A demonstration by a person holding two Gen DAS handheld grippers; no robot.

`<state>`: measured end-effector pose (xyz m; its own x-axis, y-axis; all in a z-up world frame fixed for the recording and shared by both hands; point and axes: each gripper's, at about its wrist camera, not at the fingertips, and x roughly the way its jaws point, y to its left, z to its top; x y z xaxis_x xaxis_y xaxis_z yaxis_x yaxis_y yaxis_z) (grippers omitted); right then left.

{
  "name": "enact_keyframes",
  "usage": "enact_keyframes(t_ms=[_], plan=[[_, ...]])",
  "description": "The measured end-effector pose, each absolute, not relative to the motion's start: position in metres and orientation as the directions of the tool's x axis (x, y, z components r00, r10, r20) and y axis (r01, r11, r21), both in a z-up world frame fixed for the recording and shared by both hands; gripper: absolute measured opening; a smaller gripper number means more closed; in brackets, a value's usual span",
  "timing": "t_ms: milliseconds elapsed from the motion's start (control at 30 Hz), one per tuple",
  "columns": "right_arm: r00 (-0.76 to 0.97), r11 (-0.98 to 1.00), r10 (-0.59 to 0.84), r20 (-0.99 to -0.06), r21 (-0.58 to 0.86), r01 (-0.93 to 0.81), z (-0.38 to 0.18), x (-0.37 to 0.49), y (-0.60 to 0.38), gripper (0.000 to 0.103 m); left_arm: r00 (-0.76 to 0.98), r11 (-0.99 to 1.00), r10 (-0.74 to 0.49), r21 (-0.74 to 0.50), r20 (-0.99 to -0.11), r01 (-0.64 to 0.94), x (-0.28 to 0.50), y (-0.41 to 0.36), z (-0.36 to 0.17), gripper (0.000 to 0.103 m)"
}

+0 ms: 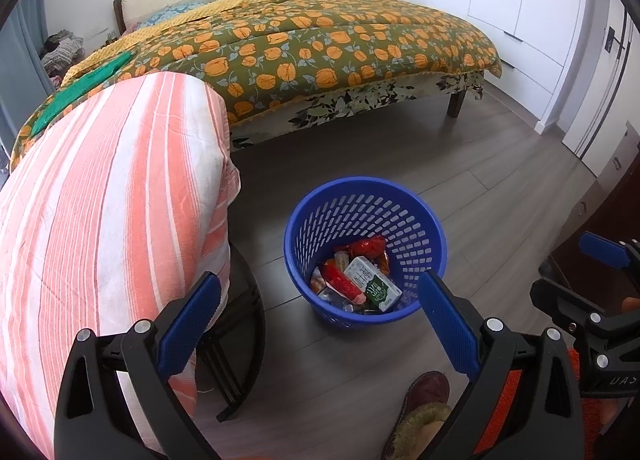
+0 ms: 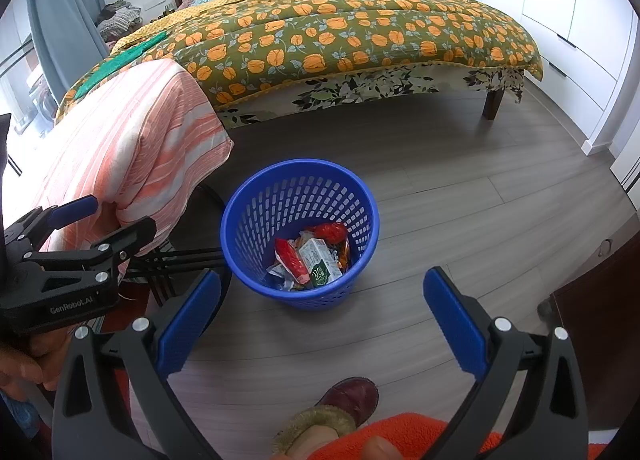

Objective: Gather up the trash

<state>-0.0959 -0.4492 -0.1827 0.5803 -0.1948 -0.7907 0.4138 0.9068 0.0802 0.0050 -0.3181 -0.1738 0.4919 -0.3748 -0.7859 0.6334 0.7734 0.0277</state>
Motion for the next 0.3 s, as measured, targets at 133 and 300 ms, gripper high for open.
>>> enact_keyframes(t_ms=[133,300], plan=[[0.579,0.906,-0.195,-0.791,0.081,0.416,-0.1831,-0.0962,-0.4496,0.098,0.485,0.773,-0.360,0.037,-0.797,0.634,0.0047,-0.3207,-0.1737,0.098],[0.580,0.906,-0.195,-0.791,0.080,0.415,-0.1838,-0.0976,-0.4507,0.098,0.490,0.776,-0.351,0.045,-0.798,0.629,0.0041,-0.3212,-0.1729,0.098]])
